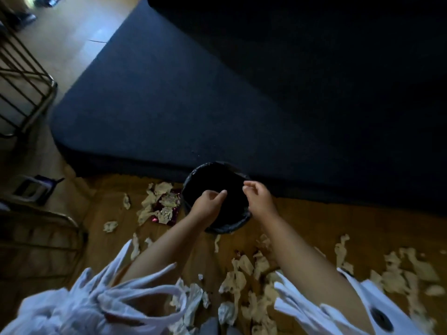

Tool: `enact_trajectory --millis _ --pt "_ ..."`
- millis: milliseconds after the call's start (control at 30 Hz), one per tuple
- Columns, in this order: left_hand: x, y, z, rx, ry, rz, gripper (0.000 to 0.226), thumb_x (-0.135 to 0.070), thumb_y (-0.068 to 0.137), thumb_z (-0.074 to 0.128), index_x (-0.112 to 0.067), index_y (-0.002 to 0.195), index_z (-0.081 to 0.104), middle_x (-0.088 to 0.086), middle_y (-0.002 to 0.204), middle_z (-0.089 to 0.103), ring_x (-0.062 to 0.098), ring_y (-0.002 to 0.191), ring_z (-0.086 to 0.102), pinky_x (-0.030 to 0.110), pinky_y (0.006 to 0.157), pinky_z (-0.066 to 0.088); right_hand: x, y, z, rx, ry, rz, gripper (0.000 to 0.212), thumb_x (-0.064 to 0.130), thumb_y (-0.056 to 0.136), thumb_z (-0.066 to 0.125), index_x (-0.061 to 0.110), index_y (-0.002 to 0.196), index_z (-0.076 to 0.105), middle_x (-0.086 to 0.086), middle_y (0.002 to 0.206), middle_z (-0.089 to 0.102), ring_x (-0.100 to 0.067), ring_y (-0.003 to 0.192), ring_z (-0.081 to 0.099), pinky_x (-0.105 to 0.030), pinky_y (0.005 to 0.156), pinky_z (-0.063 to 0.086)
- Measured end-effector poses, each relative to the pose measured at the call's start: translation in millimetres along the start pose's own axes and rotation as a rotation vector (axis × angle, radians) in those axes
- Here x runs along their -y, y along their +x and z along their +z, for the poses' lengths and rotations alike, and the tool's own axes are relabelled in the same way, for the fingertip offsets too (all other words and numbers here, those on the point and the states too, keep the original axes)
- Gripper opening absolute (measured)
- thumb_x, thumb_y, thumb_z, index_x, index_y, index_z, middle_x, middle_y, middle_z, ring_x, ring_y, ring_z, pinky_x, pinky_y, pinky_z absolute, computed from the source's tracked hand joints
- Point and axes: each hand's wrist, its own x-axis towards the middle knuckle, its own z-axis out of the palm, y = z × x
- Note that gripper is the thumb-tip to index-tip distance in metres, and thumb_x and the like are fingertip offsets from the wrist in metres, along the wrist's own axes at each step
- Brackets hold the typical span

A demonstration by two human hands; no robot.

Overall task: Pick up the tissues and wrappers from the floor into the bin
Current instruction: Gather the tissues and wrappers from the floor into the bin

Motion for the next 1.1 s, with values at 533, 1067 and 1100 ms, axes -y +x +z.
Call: enact_trajectory --millis 533,1067,1100 --pt "48 -234 9 0.046 0.255 0.150 0.045 -0.044 0.093 0.046 -0.012 0.124 0.051 0.009 0.125 0.056 0.015 0.102 0.055 0.025 0.076 0.045 -59 -244 -43 -0.043 -0.169 -0.183 0.029 0.021 0.096 0.045 0.011 0.122 0.053 -0.008 0.119 0.057 -0.014 0.104 0.052 -0.025 0.083 0.042" --pt "213 -579 56 0.052 0.144 0.144 0.039 -0.041 0.091 0.050 -0.013 0.119 0.055 0.008 0.119 0.059 0.019 0.101 0.057 0.029 0.077 0.049 -217 -592 -51 -0.021 -0.168 -0.179 0.031 0.019 0.097 0.043 0.008 0.123 0.053 -0.011 0.123 0.057 -0.019 0.109 0.052 -0.023 0.080 0.037" --pt "222 -595 55 0.056 0.171 0.158 0.039 -0.040 0.092 0.049 -0.013 0.119 0.055 0.007 0.119 0.059 0.018 0.103 0.057 0.029 0.080 0.049 -223 -605 -46 -0.018 -0.166 -0.172 0.030 0.019 0.097 0.043 0.008 0.123 0.053 -0.010 0.122 0.057 -0.020 0.110 0.052 -0.022 0.079 0.037"
